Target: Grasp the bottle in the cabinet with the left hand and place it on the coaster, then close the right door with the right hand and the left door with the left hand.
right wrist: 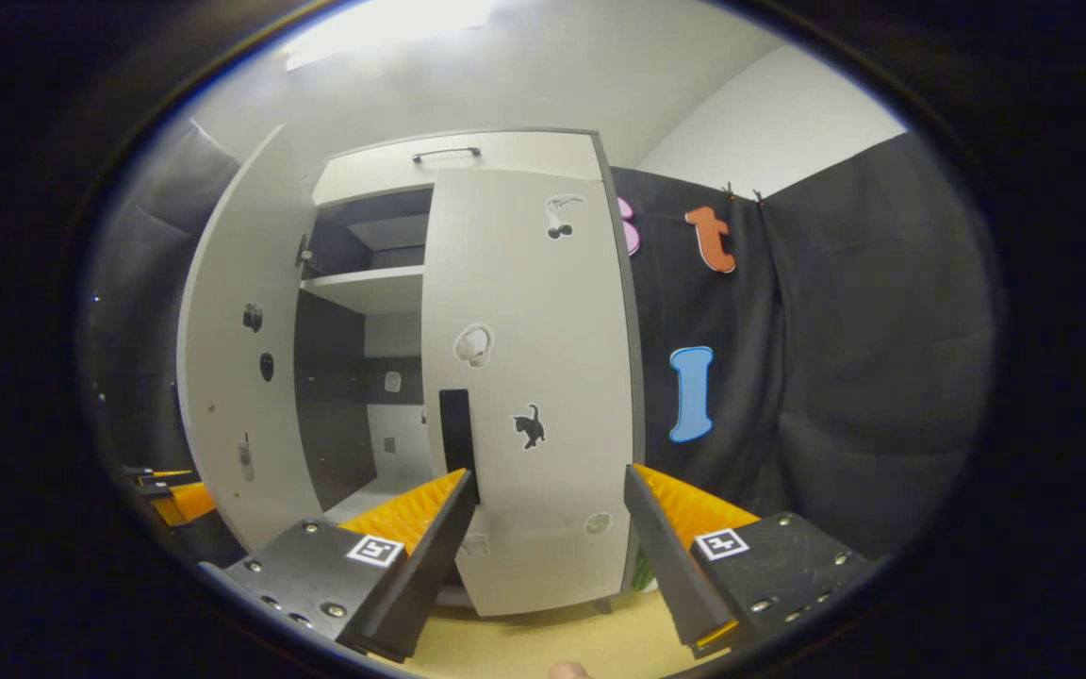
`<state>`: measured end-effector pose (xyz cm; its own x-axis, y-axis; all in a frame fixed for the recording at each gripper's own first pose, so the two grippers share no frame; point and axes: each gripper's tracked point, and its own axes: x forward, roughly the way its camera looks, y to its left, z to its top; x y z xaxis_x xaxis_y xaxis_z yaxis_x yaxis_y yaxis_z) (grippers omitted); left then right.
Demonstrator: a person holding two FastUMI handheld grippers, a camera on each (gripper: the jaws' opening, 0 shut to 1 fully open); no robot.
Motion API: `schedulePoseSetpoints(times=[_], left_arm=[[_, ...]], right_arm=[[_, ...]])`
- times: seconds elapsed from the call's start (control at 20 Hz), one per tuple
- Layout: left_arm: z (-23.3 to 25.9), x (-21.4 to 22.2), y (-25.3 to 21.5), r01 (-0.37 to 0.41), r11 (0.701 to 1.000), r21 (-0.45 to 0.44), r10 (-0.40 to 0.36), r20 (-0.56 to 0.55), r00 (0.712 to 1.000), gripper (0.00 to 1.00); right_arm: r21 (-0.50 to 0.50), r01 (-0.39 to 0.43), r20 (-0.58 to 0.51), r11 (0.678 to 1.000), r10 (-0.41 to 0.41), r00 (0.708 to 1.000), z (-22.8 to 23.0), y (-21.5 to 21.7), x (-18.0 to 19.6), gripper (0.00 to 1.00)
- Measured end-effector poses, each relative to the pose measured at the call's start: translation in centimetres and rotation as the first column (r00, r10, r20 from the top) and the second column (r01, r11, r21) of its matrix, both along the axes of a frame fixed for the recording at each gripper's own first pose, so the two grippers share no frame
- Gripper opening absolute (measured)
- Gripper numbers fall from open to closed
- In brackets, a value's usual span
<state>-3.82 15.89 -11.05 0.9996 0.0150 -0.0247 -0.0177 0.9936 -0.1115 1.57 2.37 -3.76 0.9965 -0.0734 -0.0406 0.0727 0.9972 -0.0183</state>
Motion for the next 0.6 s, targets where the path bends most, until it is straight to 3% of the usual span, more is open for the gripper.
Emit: schedulePoseSetpoints(times=[0.2,0.35,0.5,0.6], left_arm=[[0.0,0.8,-1.3,0.031,0.999,0.008,-0.031,-0.001,1.000,0.93],[0.0,1.3,-2.2,0.050,0.998,0.029,-0.050,0.001,0.999,0.93],[-0.2,1.8,-3.1,0.066,0.998,0.012,-0.066,-0.001,0.998,0.93],[-0.3,2.4,-3.9,0.079,0.997,-0.004,-0.080,-0.004,0.997,0.94]], right_arm=[[-0.013,0.033,0.002,0.999,-0.033,0.999,0.3,-1.5,-0.7,1.00],[-0.016,0.046,0.004,0.999,-0.046,0.999,0.3,-2.5,-0.8,0.92],[-0.028,0.064,0.006,0.998,-0.064,0.998,0.7,-3.4,-1.1,0.96],[-0.029,0.073,0.006,0.997,-0.073,0.997,0.8,-4.1,-1.1,0.92]])
